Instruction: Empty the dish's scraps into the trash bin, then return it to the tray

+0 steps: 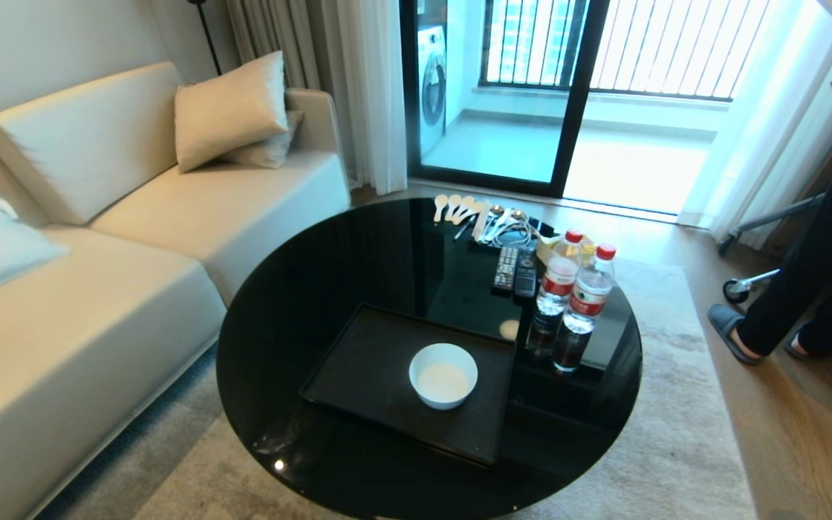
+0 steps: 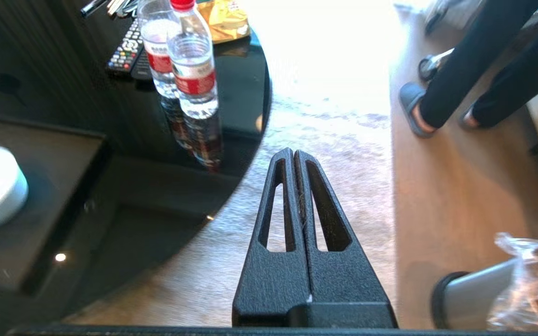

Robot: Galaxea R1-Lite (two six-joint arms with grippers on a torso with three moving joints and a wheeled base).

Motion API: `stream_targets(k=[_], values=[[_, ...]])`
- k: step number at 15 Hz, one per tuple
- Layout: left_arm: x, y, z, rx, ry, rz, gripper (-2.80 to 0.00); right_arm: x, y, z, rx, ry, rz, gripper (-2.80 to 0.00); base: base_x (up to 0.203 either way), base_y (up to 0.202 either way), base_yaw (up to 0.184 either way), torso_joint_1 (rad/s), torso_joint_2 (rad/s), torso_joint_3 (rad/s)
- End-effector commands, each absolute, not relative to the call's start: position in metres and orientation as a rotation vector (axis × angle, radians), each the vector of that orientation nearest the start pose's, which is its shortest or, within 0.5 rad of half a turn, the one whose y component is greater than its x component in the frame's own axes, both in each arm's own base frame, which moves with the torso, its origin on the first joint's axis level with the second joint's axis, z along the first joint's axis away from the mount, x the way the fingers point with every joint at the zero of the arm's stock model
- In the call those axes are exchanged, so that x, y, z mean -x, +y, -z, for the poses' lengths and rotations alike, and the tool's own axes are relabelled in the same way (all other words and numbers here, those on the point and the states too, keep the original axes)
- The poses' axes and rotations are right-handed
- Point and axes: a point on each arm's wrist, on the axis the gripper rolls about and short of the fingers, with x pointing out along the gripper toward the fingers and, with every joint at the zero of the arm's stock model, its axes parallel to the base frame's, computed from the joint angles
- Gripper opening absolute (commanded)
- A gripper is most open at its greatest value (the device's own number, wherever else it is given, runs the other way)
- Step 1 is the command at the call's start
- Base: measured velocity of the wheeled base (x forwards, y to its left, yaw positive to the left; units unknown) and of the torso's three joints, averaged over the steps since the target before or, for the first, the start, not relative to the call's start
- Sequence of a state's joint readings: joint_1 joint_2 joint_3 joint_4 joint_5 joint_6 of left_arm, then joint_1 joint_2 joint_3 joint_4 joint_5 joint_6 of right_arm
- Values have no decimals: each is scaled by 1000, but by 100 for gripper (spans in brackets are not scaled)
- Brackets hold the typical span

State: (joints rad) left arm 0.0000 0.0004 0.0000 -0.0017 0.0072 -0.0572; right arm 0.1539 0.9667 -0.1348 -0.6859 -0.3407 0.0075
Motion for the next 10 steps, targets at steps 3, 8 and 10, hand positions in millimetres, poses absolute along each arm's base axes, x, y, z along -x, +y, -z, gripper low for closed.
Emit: stream_targets(k=[3, 8, 10], values=[[23, 0, -76, 58, -2, -8, -280, -27, -2, -131, 58, -3, 94, -280, 0, 0, 0, 0, 0, 0], [23, 0, -76, 58, -2, -8, -280, 16, 0, -81, 128, 52, -20, -280, 0, 0, 0, 0, 0, 0], [23, 0, -76, 58, -2, -8, -280, 23, 1, -76, 134, -2, -39, -280, 0, 0, 0, 0, 0, 0]])
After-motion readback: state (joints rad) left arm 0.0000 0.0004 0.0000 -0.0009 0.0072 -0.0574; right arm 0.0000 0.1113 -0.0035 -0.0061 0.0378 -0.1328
